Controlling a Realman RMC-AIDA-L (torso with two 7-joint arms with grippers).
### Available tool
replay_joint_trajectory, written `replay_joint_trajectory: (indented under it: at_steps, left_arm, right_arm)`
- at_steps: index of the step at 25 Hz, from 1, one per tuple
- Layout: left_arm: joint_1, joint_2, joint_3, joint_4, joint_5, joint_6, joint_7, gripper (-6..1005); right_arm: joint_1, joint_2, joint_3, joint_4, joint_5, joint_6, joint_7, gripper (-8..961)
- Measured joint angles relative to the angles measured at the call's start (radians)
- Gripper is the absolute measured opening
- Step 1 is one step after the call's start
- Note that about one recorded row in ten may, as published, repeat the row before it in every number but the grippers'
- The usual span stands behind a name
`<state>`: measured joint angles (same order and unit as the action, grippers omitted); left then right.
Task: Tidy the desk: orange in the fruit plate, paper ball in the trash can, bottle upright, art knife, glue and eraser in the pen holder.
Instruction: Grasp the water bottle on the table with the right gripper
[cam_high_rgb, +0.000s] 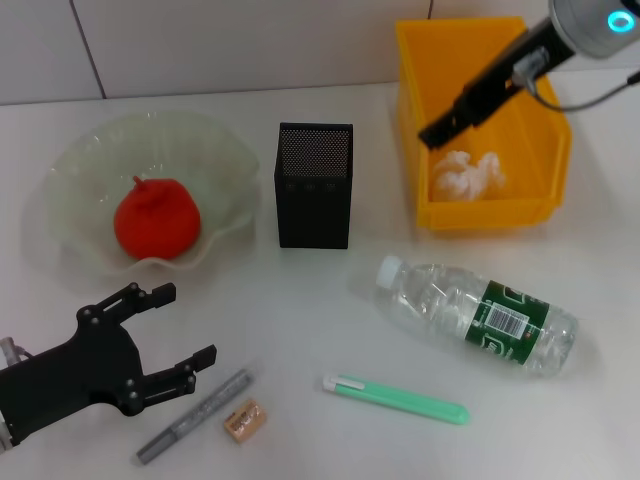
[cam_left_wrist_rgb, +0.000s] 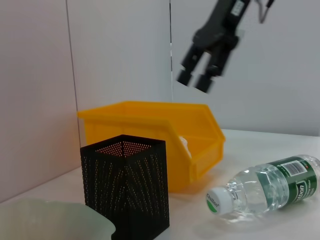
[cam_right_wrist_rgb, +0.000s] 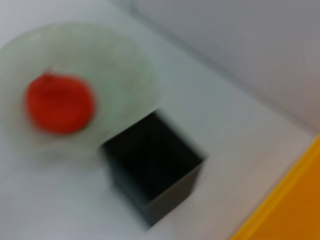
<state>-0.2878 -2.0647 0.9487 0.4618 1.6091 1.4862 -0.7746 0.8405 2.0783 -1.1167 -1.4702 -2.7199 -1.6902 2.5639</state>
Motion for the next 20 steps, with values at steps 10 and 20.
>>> replay_joint_trajectory:
  at_steps: [10, 20]
  left_arm:
    - [0.007, 0.002, -0.003, 0.000, 0.000, 0.000, 0.000, 851]
    - [0.006, 0.002, 0.000, -0.002, 0.000, -0.002, 0.000, 850]
  right_arm:
    - [-0.081, 0.002, -0.129, 0.018, 0.049, -0.110, -0.034, 831]
    - [-0.120, 0.003, -0.279, 0.153, 0.033, -0.033, -0.054, 829]
